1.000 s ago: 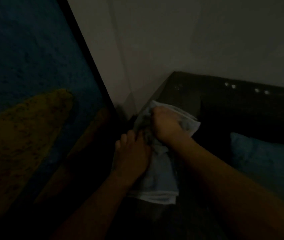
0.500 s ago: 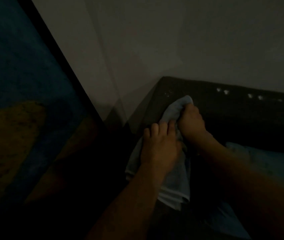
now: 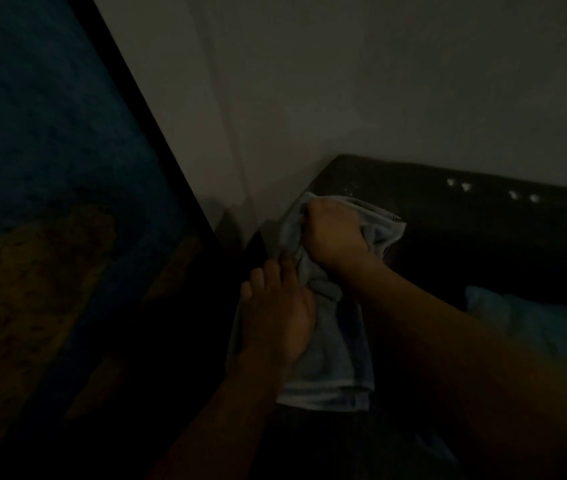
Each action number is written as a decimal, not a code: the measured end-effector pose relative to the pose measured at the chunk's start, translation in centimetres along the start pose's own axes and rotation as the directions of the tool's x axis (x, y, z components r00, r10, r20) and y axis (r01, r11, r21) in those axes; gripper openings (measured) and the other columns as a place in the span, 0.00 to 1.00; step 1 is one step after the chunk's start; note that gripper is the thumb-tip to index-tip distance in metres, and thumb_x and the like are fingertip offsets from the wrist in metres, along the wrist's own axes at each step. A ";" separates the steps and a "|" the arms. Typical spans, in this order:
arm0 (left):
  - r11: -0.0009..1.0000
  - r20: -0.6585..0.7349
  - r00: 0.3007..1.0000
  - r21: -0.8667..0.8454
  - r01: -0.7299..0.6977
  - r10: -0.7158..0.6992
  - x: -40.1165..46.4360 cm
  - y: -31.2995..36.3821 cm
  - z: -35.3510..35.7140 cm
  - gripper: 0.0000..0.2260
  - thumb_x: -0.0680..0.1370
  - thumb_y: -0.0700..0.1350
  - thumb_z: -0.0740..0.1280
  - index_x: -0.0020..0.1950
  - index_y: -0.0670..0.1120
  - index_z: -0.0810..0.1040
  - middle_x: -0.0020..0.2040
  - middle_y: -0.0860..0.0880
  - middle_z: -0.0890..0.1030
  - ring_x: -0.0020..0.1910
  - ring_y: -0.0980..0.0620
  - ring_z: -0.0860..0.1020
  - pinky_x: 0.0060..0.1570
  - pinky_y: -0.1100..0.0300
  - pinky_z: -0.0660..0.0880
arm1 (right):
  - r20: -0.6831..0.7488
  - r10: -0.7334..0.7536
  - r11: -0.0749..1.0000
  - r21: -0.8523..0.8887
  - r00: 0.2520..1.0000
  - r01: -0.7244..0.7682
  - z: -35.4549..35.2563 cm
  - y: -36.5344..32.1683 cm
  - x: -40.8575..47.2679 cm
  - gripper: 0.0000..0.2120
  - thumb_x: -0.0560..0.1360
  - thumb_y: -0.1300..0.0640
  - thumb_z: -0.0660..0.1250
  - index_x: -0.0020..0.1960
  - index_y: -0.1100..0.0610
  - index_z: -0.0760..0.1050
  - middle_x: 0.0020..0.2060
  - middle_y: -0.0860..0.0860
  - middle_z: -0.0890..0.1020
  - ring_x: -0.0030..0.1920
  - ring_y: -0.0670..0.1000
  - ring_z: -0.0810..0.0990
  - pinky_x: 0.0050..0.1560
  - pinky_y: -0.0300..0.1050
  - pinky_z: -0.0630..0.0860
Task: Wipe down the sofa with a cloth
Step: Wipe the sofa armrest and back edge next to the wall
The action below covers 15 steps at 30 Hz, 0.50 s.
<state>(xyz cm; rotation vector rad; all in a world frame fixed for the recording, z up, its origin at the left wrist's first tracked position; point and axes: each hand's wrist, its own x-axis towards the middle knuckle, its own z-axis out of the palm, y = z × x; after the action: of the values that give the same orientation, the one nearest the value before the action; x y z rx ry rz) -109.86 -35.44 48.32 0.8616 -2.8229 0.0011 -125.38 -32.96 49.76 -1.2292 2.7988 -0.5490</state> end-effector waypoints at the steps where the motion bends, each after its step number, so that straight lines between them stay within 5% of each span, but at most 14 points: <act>1: 1.000 0.008 1.000 -0.002 0.024 -0.024 -0.1 0.3 -0.1 0.26 0.73 0.53 0.53 0.63 0.42 0.76 0.48 0.41 0.77 0.46 0.40 0.74 0.47 0.49 0.70 | -0.021 -0.008 1.000 0.013 1.000 0.008 -0.1 0.1 0.1 0.15 0.79 0.53 0.58 0.60 0.61 0.72 0.56 0.60 0.77 0.57 0.59 0.74 0.59 0.50 0.65; 6: 0.996 0.019 0.998 -0.070 0.061 -0.060 0.1 0.9 -0.4 0.24 0.74 0.52 0.53 0.63 0.41 0.75 0.52 0.41 0.76 0.48 0.40 0.73 0.48 0.48 0.70 | -0.144 -0.016 0.990 0.138 0.989 0.036 0.2 0.9 -0.1 0.10 0.78 0.55 0.61 0.47 0.61 0.74 0.44 0.59 0.78 0.45 0.59 0.76 0.48 0.51 0.68; 15: 0.979 0.039 0.997 -0.189 0.074 -0.068 0.0 0.7 0.2 0.25 0.74 0.52 0.55 0.68 0.41 0.72 0.57 0.42 0.77 0.52 0.42 0.75 0.55 0.48 0.73 | -0.196 0.003 0.988 0.154 0.981 0.028 0.5 0.7 0.1 0.13 0.78 0.52 0.58 0.48 0.61 0.76 0.44 0.57 0.75 0.43 0.56 0.74 0.46 0.51 0.71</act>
<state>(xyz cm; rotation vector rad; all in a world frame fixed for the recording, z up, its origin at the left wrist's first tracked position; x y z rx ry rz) -110.27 -34.92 48.12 0.9240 -2.7627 -0.2909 -125.92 -32.74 49.07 -1.2241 2.8371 -0.9183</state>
